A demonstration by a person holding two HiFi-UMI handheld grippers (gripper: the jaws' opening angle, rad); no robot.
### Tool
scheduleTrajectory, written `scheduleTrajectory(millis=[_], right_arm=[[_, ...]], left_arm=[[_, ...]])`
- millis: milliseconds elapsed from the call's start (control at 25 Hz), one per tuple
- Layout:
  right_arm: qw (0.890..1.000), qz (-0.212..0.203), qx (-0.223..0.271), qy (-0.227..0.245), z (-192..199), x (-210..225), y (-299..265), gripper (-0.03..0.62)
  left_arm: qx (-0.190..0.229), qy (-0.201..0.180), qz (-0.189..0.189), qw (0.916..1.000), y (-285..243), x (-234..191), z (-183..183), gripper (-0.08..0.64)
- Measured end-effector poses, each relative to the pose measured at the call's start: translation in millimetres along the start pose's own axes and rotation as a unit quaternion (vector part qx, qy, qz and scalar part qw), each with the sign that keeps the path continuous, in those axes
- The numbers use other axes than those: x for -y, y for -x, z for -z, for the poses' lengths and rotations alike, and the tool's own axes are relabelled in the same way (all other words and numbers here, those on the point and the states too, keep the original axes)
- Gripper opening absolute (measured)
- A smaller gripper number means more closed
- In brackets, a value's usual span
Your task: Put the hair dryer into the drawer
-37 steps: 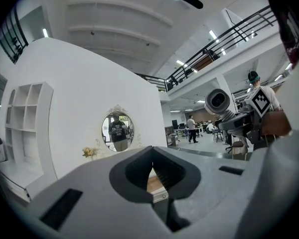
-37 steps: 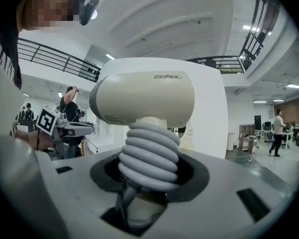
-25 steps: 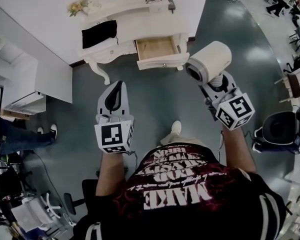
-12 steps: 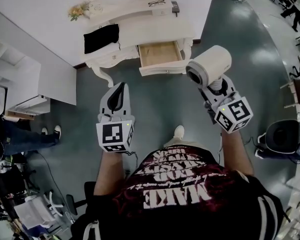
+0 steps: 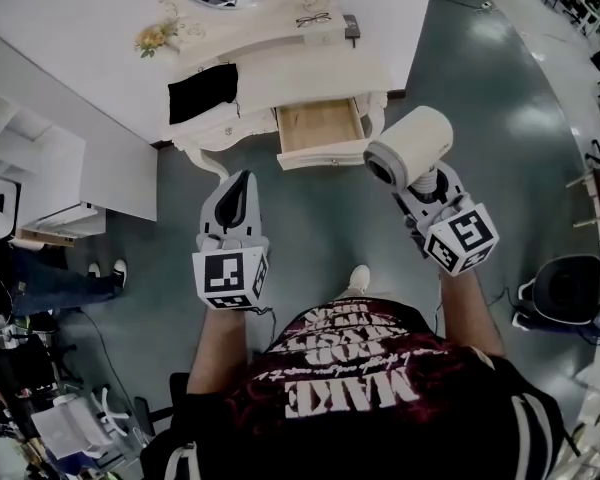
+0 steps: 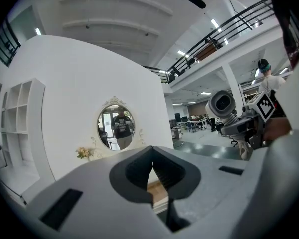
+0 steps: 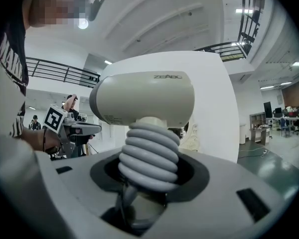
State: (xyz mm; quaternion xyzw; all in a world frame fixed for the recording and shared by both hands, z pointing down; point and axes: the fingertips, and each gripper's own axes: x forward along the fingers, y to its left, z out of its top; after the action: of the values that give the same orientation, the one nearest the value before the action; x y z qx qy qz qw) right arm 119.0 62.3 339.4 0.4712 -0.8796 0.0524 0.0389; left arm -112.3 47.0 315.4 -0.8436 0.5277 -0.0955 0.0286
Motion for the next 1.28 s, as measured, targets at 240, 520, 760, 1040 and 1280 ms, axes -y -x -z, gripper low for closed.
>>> scheduleTrajectory(millis=[240,520,760,1040,1280], right_arm=[[1.000,-0.021,-0.003,0.002,-4.0,15.1,-14.6,0.201],[0.999,-0.049,-0.002,0.023,-21.0,42.2,-29.7,0.201],[0.997,-0.064,-0.005,0.032,-24.5,62.8,-34.8,0.201],[0.997,-0.075,-0.007,0.014,-14.4,70.2,-35.2,0.201],[0.997,-0.075,-0.015,0.007,-8.4,71.0,-36.4,0.201]], left_arm=[[0.001,0.005,-0.030,0.9995,-13.5,-11.6,-4.2,0.005],[0.012,0.013,-0.055,0.9983,-36.2,-12.4,-14.3,0.005],[0.015,0.015,-0.062,0.9979,-52.2,0.3,-17.9,0.005],[0.001,0.017,-0.076,0.9970,-56.9,-0.5,-10.4,0.005],[-0.010,0.013,-0.063,0.9979,-58.6,9.8,-4.2,0.005]])
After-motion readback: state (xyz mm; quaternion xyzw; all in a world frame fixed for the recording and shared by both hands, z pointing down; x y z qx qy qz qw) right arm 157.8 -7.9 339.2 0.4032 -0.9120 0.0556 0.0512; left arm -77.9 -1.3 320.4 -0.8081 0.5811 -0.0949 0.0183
